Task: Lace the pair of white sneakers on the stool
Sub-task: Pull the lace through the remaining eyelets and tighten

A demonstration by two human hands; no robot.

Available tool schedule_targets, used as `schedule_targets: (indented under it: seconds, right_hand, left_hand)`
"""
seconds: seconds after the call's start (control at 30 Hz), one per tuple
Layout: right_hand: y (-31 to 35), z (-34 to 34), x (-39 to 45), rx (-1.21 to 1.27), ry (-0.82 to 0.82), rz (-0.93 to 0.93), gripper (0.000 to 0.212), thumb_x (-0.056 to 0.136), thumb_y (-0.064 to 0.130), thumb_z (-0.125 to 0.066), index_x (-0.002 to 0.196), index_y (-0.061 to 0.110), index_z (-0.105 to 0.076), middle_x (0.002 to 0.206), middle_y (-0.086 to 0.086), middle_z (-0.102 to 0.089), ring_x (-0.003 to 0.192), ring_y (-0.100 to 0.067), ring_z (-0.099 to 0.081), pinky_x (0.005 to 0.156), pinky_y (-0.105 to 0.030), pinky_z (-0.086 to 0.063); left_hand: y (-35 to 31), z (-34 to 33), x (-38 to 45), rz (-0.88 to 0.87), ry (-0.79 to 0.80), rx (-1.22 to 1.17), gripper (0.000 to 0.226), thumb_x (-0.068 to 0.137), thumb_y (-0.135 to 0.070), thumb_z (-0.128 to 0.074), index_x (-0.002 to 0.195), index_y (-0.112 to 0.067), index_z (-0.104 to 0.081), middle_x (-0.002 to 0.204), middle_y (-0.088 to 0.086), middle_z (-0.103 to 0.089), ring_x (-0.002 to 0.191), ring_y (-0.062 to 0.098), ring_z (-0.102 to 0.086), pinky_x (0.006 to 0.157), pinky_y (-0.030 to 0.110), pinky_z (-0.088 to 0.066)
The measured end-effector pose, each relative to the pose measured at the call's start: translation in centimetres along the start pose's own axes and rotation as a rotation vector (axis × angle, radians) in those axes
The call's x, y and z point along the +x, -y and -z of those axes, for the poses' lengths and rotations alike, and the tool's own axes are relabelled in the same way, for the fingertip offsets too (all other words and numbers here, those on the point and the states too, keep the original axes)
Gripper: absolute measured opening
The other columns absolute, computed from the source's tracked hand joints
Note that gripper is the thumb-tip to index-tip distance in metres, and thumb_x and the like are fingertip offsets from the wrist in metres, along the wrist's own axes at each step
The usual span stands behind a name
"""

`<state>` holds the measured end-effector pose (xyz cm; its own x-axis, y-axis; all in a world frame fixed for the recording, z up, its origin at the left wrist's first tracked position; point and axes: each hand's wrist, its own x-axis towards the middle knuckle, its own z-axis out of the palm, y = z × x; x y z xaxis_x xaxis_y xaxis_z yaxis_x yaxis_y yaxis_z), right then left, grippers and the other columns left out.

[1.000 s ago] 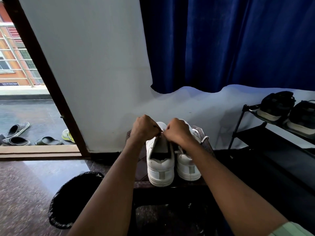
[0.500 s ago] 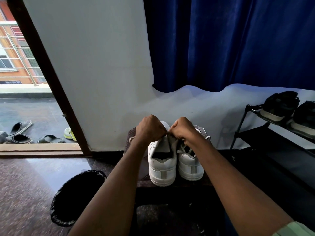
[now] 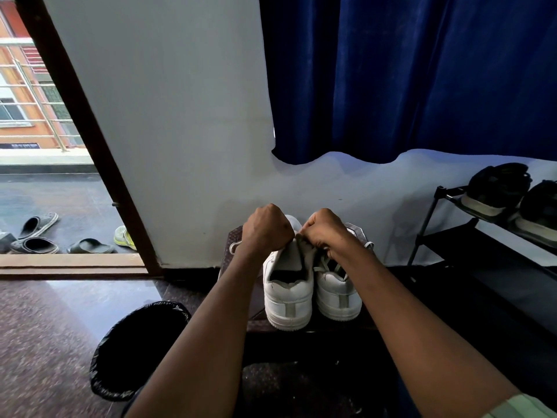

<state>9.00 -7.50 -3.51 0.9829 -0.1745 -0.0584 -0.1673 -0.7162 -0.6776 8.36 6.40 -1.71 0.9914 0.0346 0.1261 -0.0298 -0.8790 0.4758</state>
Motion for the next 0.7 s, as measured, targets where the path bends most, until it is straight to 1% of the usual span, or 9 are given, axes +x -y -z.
schedule_targets:
  seconds: [0.07,0.13,0.23,0.3,0.37,0.47,0.53,0.6,0.7]
  right_hand:
    - [0.2,0.1,-0.3,-0.007,-0.003,0.005,0.022,0.070,0.022,-0.073,0.081,0.004,-0.080,0.066,-0.009,-0.067,0.060,-0.023,-0.062,0.058,-0.031,-0.053]
    - [0.2,0.2,-0.2,-0.010,-0.006,0.008,0.021,0.070,0.024,-0.071,0.079,0.007,-0.080,0.078,-0.015,-0.076,0.070,-0.029,-0.071,0.063,-0.036,-0.058]
    - [0.3,0.3,-0.4,0.002,0.009,0.008,0.016,0.077,0.018,-0.072,0.081,0.005,-0.080,0.087,-0.019,-0.076,0.067,-0.027,-0.067,0.061,-0.033,-0.054]
    - [0.4,0.4,-0.6,0.017,0.012,0.011,0.026,0.075,0.028,-0.070,0.080,0.005,-0.080,0.084,-0.018,-0.077,0.072,-0.030,-0.070,0.064,-0.034,-0.056]
    - [0.6,0.6,-0.8,0.029,0.014,0.011,0.042,0.062,0.043,-0.063,0.077,0.006,-0.079,0.078,-0.015,-0.076,0.076,-0.033,-0.073,0.070,-0.040,-0.061]
    - [0.3,0.6,-0.2,0.041,0.048,0.020,0.044,0.055,0.039,-0.062,0.077,0.005,-0.078,0.075,-0.017,-0.075,0.078,-0.036,-0.075,0.070,-0.051,-0.064]
    - [0.3,0.8,-0.3,0.059,0.054,0.040,0.047,0.053,0.040,-0.061,0.078,0.005,-0.079,0.078,-0.019,-0.075,0.079,-0.038,-0.075,0.070,-0.052,-0.064]
    - [0.8,1.2,-1.3,0.036,0.037,0.052,0.046,0.058,0.045,-0.063,0.080,0.009,-0.081,0.086,-0.019,-0.076,0.083,-0.038,-0.073,0.075,-0.047,-0.064]
    - [0.9,0.8,-1.5,-0.059,-0.031,0.076,0.033,0.085,0.042,-0.071,0.086,0.010,-0.081,0.088,-0.015,-0.077,0.087,-0.036,-0.072,0.081,-0.040,-0.061]
  left_hand:
    - [0.1,-0.1,0.0,-0.022,0.000,0.001,0.013,0.078,-0.019,-0.065,0.072,-0.009,-0.060,0.070,0.008,-0.054,0.072,0.038,-0.060,0.061,0.031,-0.043]
    - [0.2,-0.2,0.2,-0.050,0.021,0.002,0.013,0.077,-0.022,-0.066,0.081,-0.010,-0.070,0.078,0.010,-0.064,0.073,0.037,-0.064,0.058,0.030,-0.042]
    - [0.6,-0.3,0.5,-0.090,0.051,0.007,0.025,0.070,-0.031,-0.065,0.088,-0.019,-0.078,0.085,0.006,-0.071,0.078,0.033,-0.068,0.057,0.028,-0.044]
    - [0.7,-0.4,0.5,-0.078,0.051,-0.008,0.033,0.064,-0.037,-0.063,0.090,-0.024,-0.080,0.087,0.002,-0.073,0.079,0.031,-0.069,0.058,0.027,-0.046]
    - [0.6,-0.5,0.3,-0.056,0.029,-0.033,0.035,0.061,-0.037,-0.062,0.088,-0.028,-0.081,0.084,-0.001,-0.074,0.077,0.027,-0.070,0.057,0.028,-0.050]
    - [0.4,-0.4,-0.1,-0.014,0.007,-0.104,0.017,0.069,-0.027,-0.077,0.085,-0.032,-0.082,0.080,-0.004,-0.075,0.073,0.018,-0.069,0.058,0.025,-0.049]
    - [0.5,-0.6,0.0,0.026,-0.013,-0.162,0.021,0.070,-0.025,-0.087,0.087,-0.035,-0.077,0.087,-0.007,-0.075,0.081,0.017,-0.067,0.064,0.026,-0.047]
    - [0.7,-0.8,0.2,0.052,-0.010,-0.207,0.033,0.067,-0.030,-0.092,0.088,-0.039,-0.068,0.095,-0.006,-0.073,0.091,0.019,-0.067,0.073,0.030,-0.051]
    - [1.0,-1.0,0.7,0.023,0.059,-0.237,0.032,0.070,-0.028,-0.090,0.088,-0.038,-0.065,0.085,-0.006,-0.074,0.090,0.018,-0.068,0.077,0.030,-0.053]
